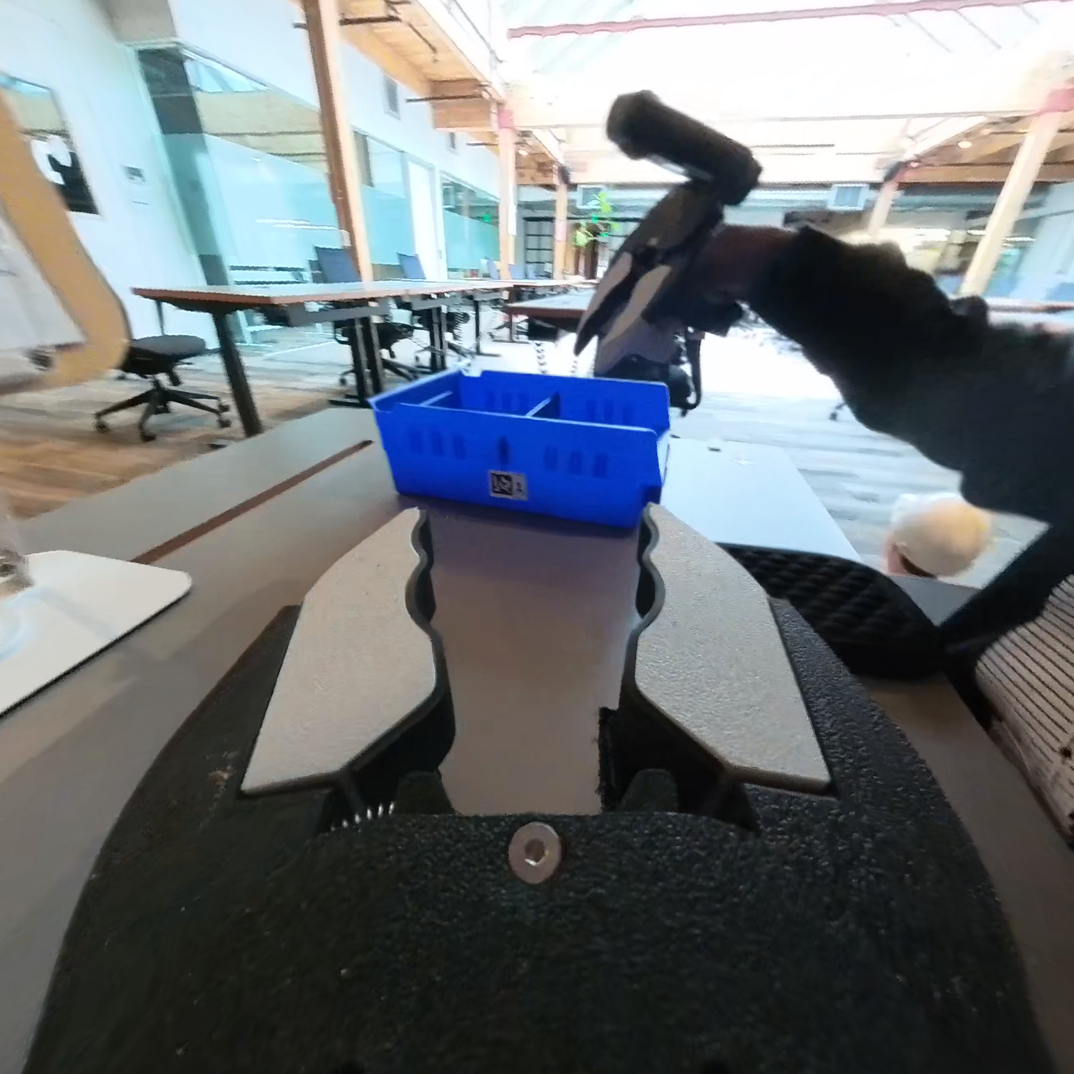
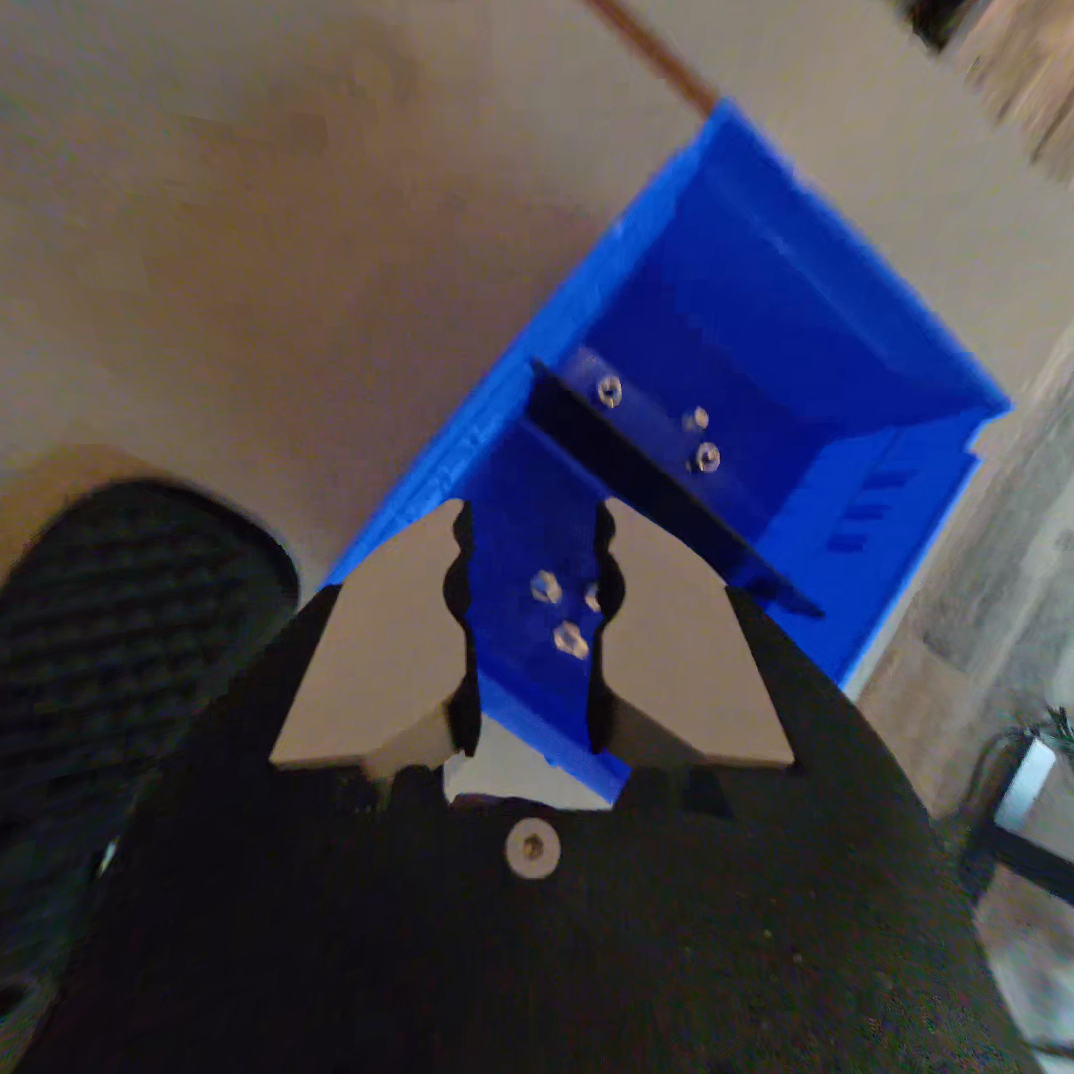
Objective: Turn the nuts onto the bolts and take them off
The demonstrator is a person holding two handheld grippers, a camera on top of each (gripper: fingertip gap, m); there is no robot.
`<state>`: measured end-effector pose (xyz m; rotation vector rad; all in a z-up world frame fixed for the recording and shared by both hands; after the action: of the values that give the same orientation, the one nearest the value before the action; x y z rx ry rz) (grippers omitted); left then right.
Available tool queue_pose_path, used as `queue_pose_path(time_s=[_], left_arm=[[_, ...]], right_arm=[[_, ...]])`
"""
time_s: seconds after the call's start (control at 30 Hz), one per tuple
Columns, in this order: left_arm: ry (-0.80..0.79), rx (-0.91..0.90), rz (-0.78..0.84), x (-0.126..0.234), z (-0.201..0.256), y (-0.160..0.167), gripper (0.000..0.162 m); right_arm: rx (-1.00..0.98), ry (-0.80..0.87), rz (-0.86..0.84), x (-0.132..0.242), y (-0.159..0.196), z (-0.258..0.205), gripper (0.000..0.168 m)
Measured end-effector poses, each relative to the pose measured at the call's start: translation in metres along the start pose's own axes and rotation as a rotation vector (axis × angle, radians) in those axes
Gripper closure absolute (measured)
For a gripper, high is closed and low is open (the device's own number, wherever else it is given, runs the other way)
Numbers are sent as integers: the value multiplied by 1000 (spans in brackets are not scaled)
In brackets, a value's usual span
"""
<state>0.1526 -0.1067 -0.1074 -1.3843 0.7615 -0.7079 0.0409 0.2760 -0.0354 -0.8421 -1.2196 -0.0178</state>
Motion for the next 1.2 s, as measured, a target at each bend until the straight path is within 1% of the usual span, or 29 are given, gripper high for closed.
queue_pose_path(time_s=[0.07,0.17,0.23,0.4,0.53,0.7,0.77,0.9,1.0,1.07,1.2], left_arm=[[-79,8,8,8,-4,-12,91],[-230,-3,-20,23,-10,-30,91],[-323,-15,-55,36,-12,-43,89],[-489,-30,-78,72,-10,-74,89],[-705,-53,-133,109,-10,-93,89],[-914,-74,-223,159,-12,-112,91],[-983,-113,-274,178,-13,-118,91],[-1073,-147,-389,217,-19,-123,93],[-1123,-117,-503,247,-30,-121,92],[-1126,-71,-566,264,-40,-118,93],[-1103,6,-630,292,-65,-108,94]], right_arm=[[1,25,86,2,-14,-15,109],[6,43,174,0,-30,-38,94],[-18,49,233,-2,-38,-50,90],[-96,93,378,-7,-57,-62,85],[-114,105,495,-15,-68,-67,82],[-128,104,545,-38,-75,-68,83],[-129,62,574,-47,-77,-69,85],[-128,30,559,-63,-76,-68,85],[-125,20,555,-70,-74,-68,87],[-129,5,551,-74,-73,-68,87],[-133,-8,533,-79,-70,-66,87]])
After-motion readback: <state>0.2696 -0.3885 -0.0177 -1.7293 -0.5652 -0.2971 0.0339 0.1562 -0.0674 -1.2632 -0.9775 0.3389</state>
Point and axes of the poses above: each gripper's, where its closed fingertips meet, x back along the fingers, y out of its underside, z = x × y across the jaws, the point moved 9 cm from there along x, back along the fingers, and after that the axes turned 6 degrees about -y, right-handed, at the moved point
